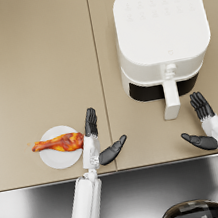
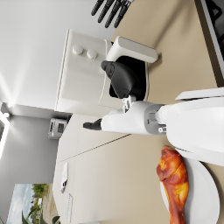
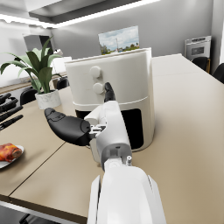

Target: Pick up the drumstick and place it into the air fryer

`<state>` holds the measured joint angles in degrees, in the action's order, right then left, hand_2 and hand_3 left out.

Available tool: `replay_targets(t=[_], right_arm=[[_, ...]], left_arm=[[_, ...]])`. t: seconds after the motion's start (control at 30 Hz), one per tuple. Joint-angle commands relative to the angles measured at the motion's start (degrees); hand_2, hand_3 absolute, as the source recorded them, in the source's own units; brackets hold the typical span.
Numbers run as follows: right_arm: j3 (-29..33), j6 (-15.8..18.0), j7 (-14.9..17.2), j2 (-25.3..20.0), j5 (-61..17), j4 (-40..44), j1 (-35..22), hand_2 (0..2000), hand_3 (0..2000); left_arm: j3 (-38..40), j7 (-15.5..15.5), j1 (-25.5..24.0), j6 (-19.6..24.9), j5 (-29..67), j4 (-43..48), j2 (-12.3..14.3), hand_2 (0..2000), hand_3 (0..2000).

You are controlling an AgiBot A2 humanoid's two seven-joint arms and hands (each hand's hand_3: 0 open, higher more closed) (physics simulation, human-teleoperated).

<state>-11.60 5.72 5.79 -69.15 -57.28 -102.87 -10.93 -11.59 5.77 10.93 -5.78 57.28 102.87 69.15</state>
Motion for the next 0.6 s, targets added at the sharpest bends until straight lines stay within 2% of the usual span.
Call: replay_targets(t=[0.03,0.6], right_arm=[[0.00,0.00,0.00,0.00,0.00,0.00,0.00,0,0],[0.00,0.00,0.00,0.00,0.00,0.00,0.00,0,0]], left_arm=[[0.00,0.00,0.00,0.00,0.00,0.00,0.00,0,0],[0.00,0.00,0.00,0.00,0.00,0.00,0.00,0,0]])
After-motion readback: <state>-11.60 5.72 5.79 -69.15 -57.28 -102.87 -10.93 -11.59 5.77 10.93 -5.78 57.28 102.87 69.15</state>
